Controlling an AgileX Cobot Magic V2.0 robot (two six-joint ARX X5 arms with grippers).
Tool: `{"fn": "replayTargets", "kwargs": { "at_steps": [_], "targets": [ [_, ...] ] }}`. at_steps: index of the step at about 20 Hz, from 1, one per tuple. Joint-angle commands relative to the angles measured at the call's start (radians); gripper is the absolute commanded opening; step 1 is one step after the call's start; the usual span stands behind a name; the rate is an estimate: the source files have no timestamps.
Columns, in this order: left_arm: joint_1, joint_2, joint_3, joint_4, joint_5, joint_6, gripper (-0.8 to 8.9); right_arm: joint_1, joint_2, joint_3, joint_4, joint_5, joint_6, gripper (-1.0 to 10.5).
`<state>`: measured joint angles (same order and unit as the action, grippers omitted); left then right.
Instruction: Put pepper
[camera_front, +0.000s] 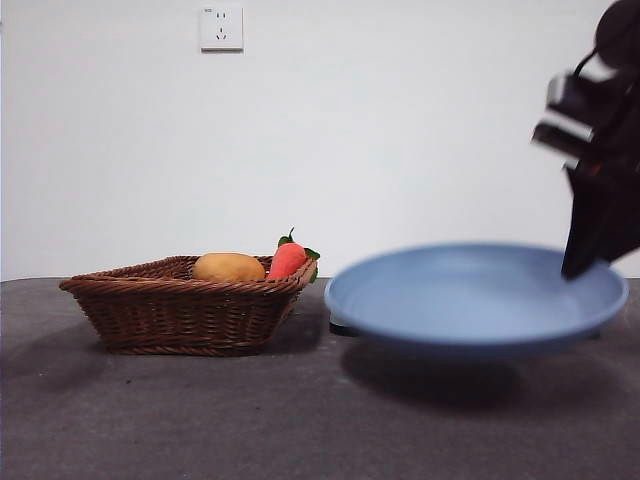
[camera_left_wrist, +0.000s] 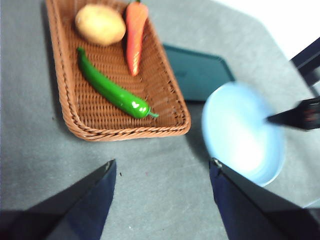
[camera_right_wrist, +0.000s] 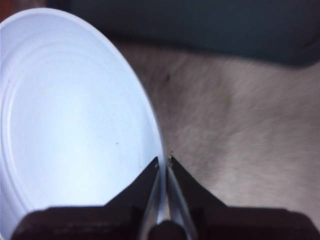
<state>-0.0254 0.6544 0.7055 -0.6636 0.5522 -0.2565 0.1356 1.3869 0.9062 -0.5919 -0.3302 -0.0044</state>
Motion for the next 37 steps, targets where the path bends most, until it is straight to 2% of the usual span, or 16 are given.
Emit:
{"fn": "replayTargets", "kwargs": {
  "at_steps": [1, 5, 10, 14, 18, 25, 35, 37],
  "targets": [
    [-0.054, 0.091, 0.054, 0.017, -0.058, -0.026, 3.26, -0.019, -0.061, 0.027, -0.019, -0.003, 0.003, 0.0],
    [-0.184, 0.311, 0.182, 0.073, -0.212, -0.059, 3.26, -0.058, -0.191, 0.032, -0.039, -0.004, 0.004, 0.0],
    [-0.311, 0.657, 0.426, 0.063, -0.397, -0.076, 3.26, -0.065, -0.267, 0.032, -0.053, -0.004, 0.004, 0.0],
    [-0.356, 0.914, 0.605, 0.002, -0.474, -0.134, 3.26, -0.064, -0.271, 0.032, -0.056, -0.004, 0.003, 0.0],
    [-0.381, 1.093, 0.706, -0.033, -0.497, -0.195, 3.26, -0.064, -0.271, 0.032, -0.056, -0.006, 0.002, 0.0],
    [-0.389, 1.24, 0.718, -0.015, -0.53, -0.243, 3.26, -0.064, -0.271, 0.032, -0.056, -0.011, -0.009, 0.0],
    [-0.389, 1.307, 0.718, 0.004, -0.552, -0.275, 3.22, -0.063, -0.271, 0.032, -0.052, -0.012, -0.012, 0.0],
    [-0.389, 1.308, 0.718, 0.004, -0.553, -0.275, 2.66, -0.063, -0.271, 0.032, -0.05, -0.012, -0.012, 0.0]
  ]
}}
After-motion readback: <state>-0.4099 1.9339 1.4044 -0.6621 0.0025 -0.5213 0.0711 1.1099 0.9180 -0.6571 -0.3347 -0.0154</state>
